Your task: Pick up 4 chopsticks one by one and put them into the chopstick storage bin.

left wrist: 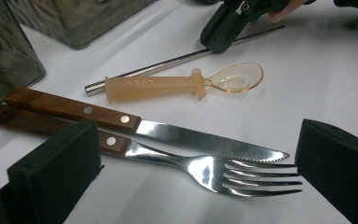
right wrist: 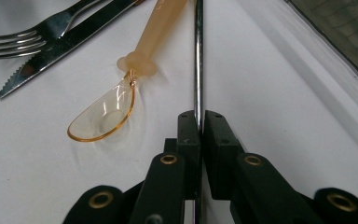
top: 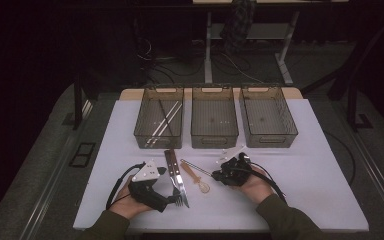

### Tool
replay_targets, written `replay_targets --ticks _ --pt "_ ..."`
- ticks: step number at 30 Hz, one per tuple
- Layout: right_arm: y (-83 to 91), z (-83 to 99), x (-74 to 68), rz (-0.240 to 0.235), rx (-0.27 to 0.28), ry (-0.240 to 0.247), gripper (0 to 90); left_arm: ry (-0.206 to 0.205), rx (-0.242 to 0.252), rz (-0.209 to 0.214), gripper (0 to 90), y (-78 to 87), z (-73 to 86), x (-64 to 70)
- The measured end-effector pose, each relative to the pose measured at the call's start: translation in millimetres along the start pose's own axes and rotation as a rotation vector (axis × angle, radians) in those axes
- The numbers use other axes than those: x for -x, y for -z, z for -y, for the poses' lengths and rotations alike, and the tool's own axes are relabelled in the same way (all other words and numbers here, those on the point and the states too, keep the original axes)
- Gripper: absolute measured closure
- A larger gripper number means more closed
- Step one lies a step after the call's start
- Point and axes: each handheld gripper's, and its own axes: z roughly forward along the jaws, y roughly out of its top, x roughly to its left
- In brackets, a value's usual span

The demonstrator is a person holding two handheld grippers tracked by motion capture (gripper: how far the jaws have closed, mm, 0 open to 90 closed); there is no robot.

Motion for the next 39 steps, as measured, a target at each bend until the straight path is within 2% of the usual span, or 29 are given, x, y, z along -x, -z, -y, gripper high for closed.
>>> replay_targets --ticks 7,9,16,22,33,39 --pt "0.3 0.8 5.9 -0.041 0.007 -0.002 85.1 -0.002 0.0 -0.001 0.0 0.6 -0.1 -0.1" --pt "1.1 0.5 6.3 -0.031 0.005 0.002 85.1 -0.002 0.001 0.0 0.0 0.7 -0.2 0.0" --pt "10.6 0.6 11.7 -0.031 0.034 -0.039 85.1 -0.002 0.0 -0.001 0.0 0.5 -0.3 0.2" --pt "18.1 0.5 15.2 -0.026 0.058 -0.052 85.1 -0.003 0.0 -0.001 0.0 0.6 -0.3 0.1" --pt "34.6 0.4 23.8 -0.005 0.113 -0.073 85.2 0.001 -0.007 0.0 0.0 -0.7 1.0 -0.3" --pt "43.3 1.0 28.6 -0.013 0.151 -0.094 85.2 -0.001 -0.014 0.006 0.0 -1.5 1.7 -0.4"
